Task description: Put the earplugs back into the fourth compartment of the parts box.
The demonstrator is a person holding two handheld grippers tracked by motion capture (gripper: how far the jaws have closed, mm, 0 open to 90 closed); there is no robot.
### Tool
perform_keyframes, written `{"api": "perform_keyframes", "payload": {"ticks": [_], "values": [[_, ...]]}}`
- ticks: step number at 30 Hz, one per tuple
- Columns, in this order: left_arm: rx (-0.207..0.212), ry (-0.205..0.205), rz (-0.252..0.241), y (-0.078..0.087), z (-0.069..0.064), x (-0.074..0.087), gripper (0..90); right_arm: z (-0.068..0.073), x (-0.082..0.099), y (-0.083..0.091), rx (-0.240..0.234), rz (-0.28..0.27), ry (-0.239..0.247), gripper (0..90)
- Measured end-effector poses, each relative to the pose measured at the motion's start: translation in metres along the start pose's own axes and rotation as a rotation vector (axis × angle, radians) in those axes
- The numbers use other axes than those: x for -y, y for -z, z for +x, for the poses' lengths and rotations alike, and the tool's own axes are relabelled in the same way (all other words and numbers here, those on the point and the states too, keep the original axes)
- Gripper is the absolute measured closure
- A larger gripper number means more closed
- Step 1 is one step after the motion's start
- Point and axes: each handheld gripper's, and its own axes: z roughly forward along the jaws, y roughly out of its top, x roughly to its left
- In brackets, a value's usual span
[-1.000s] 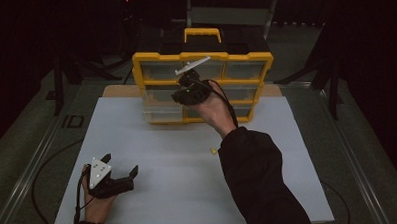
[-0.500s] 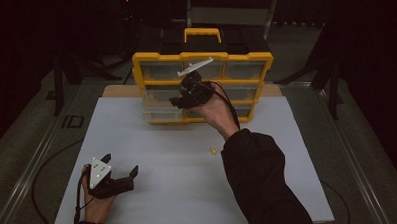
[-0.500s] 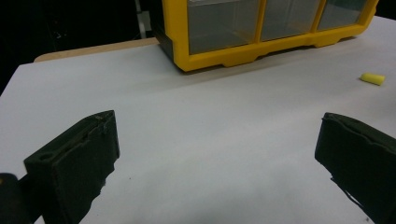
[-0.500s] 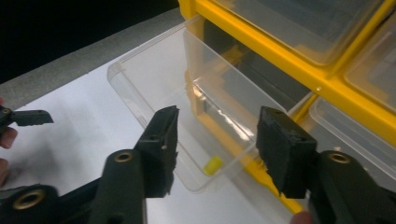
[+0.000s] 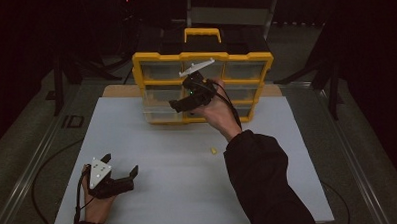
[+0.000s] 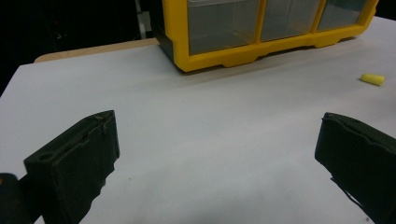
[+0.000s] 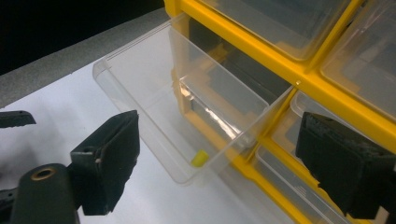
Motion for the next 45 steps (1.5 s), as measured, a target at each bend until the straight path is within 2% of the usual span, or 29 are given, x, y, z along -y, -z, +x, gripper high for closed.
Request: {"api": "perform_keyframes", "payload": {"ticks": [4,21,35,45], "values": [[0.000,0.000,-0.002,0.000,0.000,0.000,0.6,-0.001,0.001,0.002,0.001,-0.002,-0.007,9.2],[-0.013,-0.001,-0.013,0.001,0.000,0.000,0.5,-0.010,0.010,0.013,0.014,0.004,-0.017,7.8],[-0.013,-0.005,-0.022,0.001,-0.001,0.000,0.4,-0.021,0.024,0.024,0.037,0.016,-0.028,7.5],[-0.008,-0.007,-0.037,0.002,-0.001,-0.001,0.3,-0.027,0.037,0.023,0.048,0.023,-0.047,7.5]]}}
